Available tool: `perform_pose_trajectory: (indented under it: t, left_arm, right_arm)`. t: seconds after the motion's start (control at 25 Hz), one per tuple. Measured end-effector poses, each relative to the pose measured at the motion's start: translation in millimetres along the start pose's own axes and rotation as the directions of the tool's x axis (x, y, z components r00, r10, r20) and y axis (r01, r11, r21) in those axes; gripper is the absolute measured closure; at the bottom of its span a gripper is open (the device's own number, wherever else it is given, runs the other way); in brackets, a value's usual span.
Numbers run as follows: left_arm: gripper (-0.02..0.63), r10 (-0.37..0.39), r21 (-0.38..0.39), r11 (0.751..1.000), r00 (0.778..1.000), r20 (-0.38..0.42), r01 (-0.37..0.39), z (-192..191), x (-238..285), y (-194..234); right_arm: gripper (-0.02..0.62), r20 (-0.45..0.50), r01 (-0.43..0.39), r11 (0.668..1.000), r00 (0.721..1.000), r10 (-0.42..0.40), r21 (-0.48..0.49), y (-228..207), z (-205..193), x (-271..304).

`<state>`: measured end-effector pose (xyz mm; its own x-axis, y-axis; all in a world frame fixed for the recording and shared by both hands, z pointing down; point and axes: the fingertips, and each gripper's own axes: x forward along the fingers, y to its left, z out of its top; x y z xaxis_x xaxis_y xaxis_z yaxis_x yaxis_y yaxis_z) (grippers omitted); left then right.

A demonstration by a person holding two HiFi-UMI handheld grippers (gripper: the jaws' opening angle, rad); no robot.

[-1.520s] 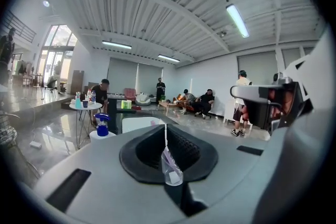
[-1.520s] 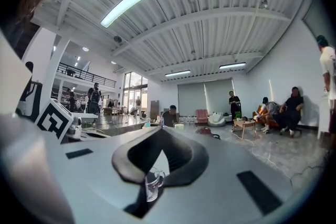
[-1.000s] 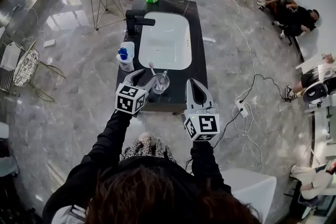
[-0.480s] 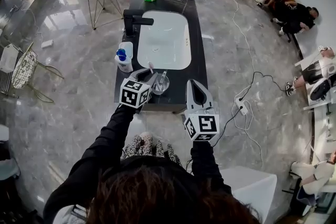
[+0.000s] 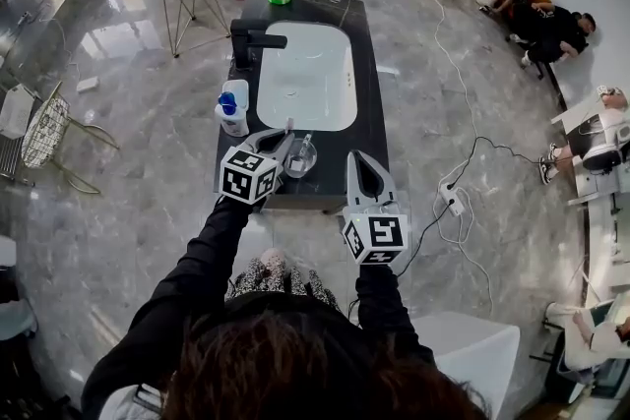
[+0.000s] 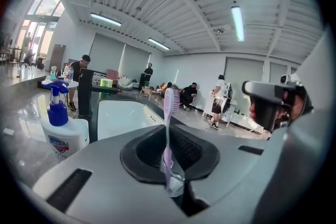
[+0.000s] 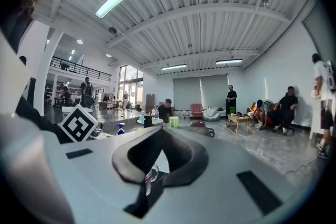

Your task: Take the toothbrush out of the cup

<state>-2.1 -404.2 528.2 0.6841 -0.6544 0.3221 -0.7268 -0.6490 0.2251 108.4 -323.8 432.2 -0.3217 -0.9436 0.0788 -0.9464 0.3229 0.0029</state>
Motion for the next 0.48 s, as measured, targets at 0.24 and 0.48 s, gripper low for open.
perform_pose_trajectory:
  t: [0.24, 0.48]
  left_arm:
    - [0.581, -0.007, 0.023, 1.000, 0.999, 0.041, 0.006, 13, -8, -6]
    - [0.583, -0.056, 0.060, 0.997, 0.993, 0.100, 0.050, 41, -21, -23]
  right_arm:
    - [0.591, 0.007, -0.007, 1.000, 1.000, 0.007, 0.001, 4, 3, -1]
    - [0.591, 0.015, 0.001, 1.000, 1.000, -0.001, -0.007, 2, 5, -3]
